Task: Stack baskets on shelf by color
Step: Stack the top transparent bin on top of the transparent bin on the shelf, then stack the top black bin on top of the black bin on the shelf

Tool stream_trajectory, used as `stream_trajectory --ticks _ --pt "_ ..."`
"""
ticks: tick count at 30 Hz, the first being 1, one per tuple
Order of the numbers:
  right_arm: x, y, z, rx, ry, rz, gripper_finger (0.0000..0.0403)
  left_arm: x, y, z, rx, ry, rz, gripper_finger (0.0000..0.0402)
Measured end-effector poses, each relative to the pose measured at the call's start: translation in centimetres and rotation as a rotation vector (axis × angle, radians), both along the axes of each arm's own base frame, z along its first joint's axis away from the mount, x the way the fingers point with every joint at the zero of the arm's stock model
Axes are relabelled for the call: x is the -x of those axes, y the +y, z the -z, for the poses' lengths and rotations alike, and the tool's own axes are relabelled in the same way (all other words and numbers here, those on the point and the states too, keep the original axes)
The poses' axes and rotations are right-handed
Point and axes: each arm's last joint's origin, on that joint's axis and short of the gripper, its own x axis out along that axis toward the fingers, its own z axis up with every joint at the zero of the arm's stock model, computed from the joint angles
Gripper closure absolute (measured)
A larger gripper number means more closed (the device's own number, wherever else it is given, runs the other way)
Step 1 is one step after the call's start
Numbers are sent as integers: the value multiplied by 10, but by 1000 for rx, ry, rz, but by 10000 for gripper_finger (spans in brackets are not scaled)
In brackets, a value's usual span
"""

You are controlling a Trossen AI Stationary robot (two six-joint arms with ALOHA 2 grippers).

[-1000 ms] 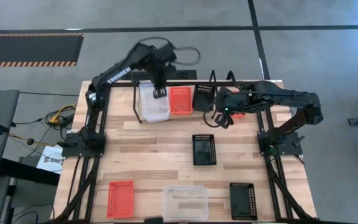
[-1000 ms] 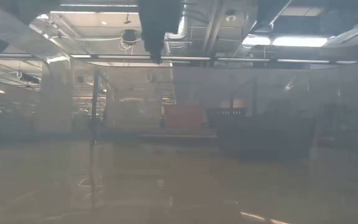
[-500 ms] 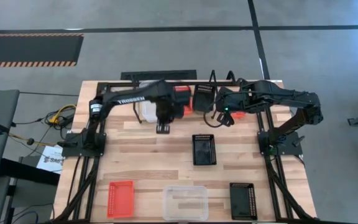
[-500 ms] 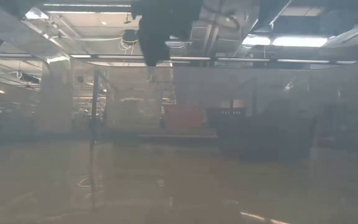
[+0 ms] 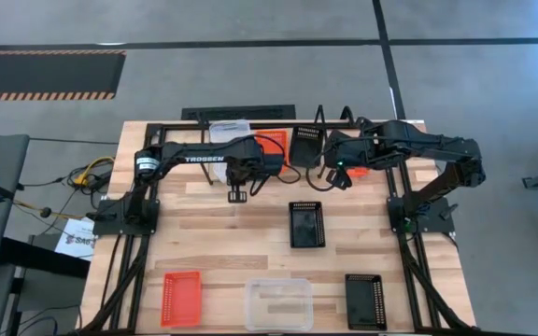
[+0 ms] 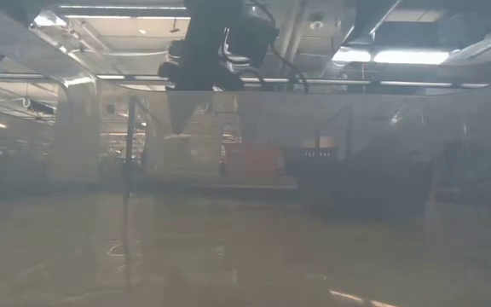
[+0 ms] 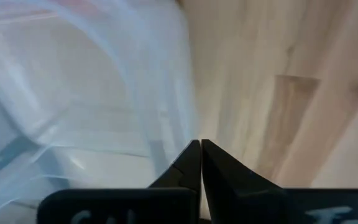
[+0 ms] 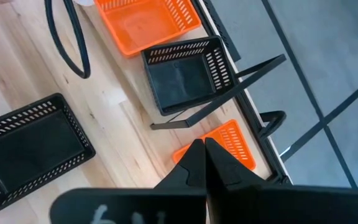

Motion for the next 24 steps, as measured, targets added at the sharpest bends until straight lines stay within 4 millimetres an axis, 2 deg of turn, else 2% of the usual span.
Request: stream_trajectory --ticks 13,18,24 --pt "0 0 0 -2 1 -1 395 3 0 -5 -112 10 -35 401" --pt "0 0 0 2 8 -13 395 15 -11 -34 -142 -89 -63 401" --pt "1 -2 -1 10 7 -6 395 51 -21 -92 -212 -315 -225 401"
